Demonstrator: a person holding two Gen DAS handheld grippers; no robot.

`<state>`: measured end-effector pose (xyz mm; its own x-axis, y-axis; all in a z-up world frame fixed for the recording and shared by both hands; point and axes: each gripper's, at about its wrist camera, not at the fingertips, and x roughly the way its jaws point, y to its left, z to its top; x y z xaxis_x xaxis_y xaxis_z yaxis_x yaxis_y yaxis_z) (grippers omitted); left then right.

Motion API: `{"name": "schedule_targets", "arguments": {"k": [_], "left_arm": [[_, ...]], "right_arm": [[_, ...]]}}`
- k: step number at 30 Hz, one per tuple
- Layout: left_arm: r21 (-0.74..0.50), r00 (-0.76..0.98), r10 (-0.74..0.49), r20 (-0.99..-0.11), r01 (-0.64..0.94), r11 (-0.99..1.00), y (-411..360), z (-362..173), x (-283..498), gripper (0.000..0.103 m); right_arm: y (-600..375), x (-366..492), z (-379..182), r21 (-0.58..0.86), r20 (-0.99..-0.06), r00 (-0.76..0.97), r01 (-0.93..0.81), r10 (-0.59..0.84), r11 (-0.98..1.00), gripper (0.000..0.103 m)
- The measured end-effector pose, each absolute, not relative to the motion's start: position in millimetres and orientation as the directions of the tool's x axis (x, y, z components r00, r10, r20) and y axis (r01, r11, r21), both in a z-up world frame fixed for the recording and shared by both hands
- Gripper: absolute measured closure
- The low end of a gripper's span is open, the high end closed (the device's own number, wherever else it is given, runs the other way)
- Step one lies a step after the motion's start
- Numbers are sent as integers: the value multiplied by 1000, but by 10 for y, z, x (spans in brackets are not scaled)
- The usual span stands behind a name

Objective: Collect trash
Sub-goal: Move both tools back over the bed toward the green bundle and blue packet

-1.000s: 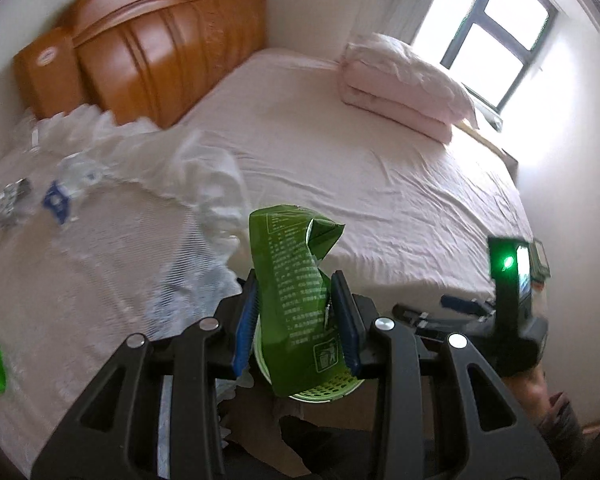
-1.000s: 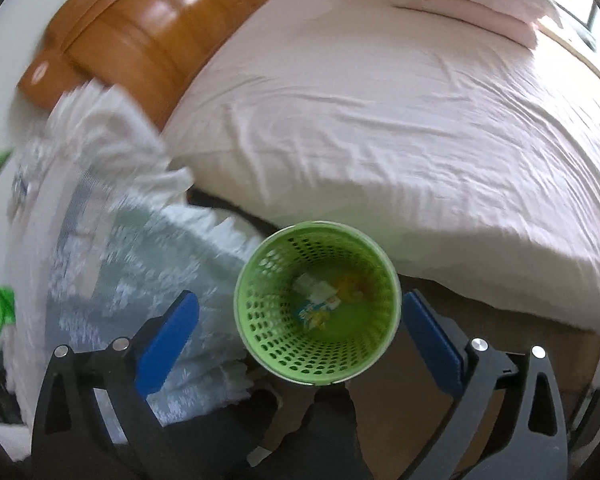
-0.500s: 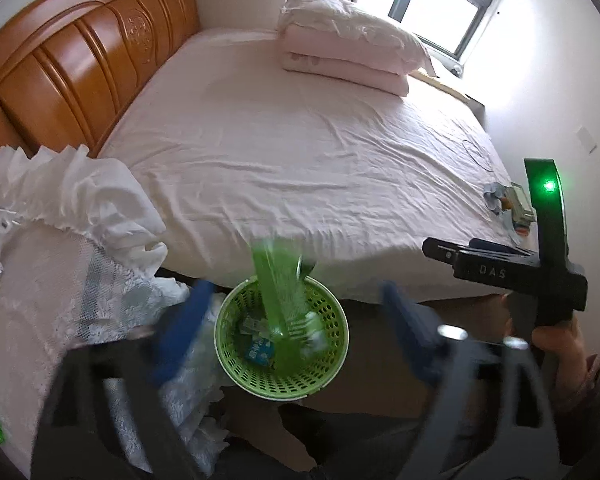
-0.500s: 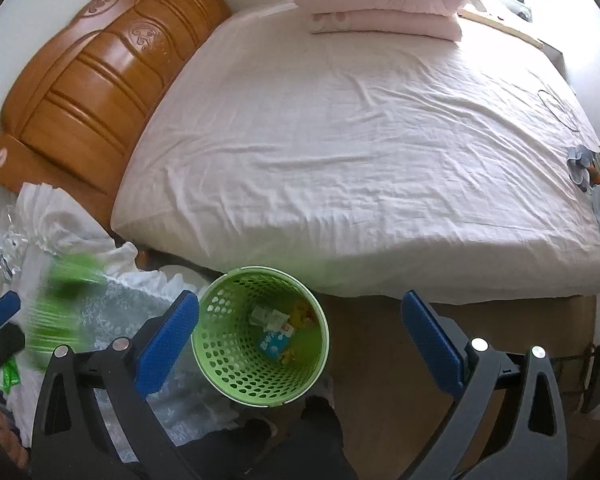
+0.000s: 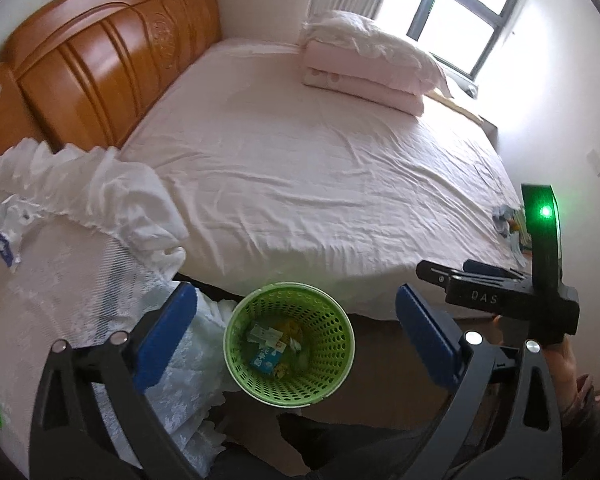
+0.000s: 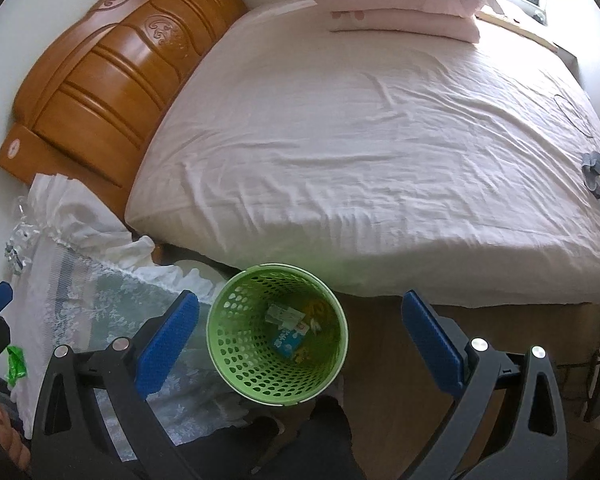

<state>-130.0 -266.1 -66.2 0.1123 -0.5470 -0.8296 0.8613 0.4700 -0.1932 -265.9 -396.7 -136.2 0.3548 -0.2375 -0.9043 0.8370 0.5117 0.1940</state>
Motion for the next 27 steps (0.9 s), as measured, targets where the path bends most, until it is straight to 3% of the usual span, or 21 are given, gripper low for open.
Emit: {"name": "schedule_targets", "arguments": {"k": [11, 18, 27], "left_arm": [[-109, 401, -509, -762, 695, 711, -1688, -253, -817, 8], [-71, 571, -372, -732, 479, 875, -642, -31, -480, 8], [-67, 640, -189, -745, 211, 975, 531, -116, -258, 8]], "right_arm": [[-3321, -1722, -688, 137, -826, 490, 654, -278, 744, 3], [-2629, -880, -312, 204, -760, 637, 417, -125, 886, 2], [-1701, -106, -291, 232, -764, 642, 180, 65, 956, 2]]}}
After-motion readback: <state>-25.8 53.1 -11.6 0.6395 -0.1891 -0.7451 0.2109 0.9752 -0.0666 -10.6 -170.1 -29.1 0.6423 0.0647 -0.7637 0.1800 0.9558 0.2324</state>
